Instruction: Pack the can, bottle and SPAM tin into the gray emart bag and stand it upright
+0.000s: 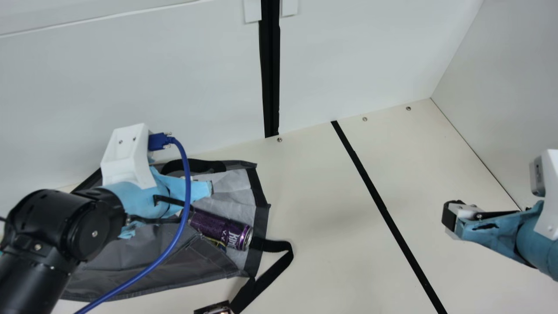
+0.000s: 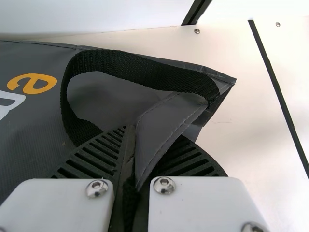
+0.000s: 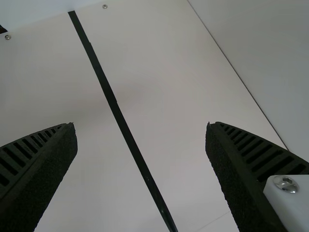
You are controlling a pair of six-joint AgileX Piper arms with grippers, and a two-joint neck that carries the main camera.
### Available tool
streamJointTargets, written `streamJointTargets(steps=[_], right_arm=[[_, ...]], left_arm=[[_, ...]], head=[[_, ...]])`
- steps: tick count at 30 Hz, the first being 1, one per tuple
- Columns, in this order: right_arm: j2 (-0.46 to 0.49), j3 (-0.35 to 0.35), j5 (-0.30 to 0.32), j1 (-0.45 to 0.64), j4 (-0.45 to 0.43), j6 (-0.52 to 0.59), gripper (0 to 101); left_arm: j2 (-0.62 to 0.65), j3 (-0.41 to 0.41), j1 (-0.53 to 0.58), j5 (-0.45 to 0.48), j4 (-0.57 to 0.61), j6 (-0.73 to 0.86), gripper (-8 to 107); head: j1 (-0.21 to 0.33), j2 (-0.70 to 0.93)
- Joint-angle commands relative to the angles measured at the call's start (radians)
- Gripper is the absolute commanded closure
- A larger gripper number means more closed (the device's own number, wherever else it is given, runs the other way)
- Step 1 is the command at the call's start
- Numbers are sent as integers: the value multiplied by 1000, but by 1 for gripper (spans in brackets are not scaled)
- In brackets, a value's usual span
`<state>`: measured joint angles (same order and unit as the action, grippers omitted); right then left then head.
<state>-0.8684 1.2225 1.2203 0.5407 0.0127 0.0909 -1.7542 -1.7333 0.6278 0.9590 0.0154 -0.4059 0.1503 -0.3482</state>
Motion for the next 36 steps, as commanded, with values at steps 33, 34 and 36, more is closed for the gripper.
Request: streamJointTargets(steps=[33, 34, 36], right_arm=[[-159, 116, 0, 64, 196, 154, 6], [-166, 117, 0, 73, 214, 168, 6], [-179, 117, 0, 92, 245, 199, 6]], left_arm=[[0, 0, 0, 0, 0, 0, 107], [0, 0, 0, 0, 0, 0, 107], [0, 0, 0, 0, 0, 0, 107]], head=[[24, -1], [24, -1], [24, -1]])
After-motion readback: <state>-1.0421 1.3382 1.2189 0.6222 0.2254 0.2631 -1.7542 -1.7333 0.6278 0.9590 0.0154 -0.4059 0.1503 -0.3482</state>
